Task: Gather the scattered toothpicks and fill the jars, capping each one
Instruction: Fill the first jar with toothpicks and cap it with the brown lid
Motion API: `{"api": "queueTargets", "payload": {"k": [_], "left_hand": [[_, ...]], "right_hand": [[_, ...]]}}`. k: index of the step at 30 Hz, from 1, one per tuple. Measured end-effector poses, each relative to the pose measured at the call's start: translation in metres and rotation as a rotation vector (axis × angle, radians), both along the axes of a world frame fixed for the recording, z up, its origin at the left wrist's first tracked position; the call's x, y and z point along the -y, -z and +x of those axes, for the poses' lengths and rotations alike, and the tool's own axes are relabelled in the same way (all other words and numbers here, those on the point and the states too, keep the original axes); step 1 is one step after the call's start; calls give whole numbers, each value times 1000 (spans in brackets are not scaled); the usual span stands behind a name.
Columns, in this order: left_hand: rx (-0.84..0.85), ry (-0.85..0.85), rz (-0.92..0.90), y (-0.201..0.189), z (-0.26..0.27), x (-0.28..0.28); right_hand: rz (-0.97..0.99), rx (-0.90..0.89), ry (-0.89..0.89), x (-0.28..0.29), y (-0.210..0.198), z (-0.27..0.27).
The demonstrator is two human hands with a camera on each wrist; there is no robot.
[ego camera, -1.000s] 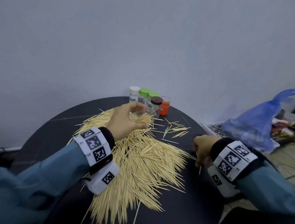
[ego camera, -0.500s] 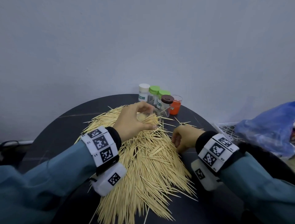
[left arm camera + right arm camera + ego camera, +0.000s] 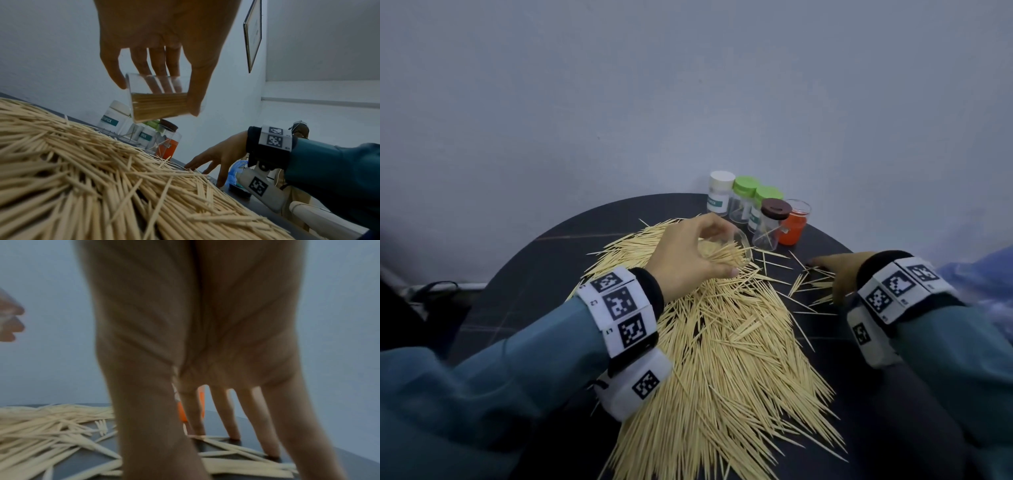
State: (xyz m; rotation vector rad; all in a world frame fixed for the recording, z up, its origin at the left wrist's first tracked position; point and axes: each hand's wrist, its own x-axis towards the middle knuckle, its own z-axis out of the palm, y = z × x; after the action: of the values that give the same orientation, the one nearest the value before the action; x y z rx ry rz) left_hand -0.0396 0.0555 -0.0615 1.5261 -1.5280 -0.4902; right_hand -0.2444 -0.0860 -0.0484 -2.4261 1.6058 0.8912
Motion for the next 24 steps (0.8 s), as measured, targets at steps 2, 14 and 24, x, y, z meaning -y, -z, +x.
{"api": "queueTargets", "payload": {"k": [2, 14, 24], "left_hand": [[3, 0, 2, -1, 0, 0], [11, 6, -16, 0, -2, -1], [11, 21, -20, 1, -3, 0]], "right_hand": [[-36, 0, -34, -1, 2, 3], [-13, 214, -70, -30, 10, 12], [50, 128, 73, -41, -3, -19]]}}
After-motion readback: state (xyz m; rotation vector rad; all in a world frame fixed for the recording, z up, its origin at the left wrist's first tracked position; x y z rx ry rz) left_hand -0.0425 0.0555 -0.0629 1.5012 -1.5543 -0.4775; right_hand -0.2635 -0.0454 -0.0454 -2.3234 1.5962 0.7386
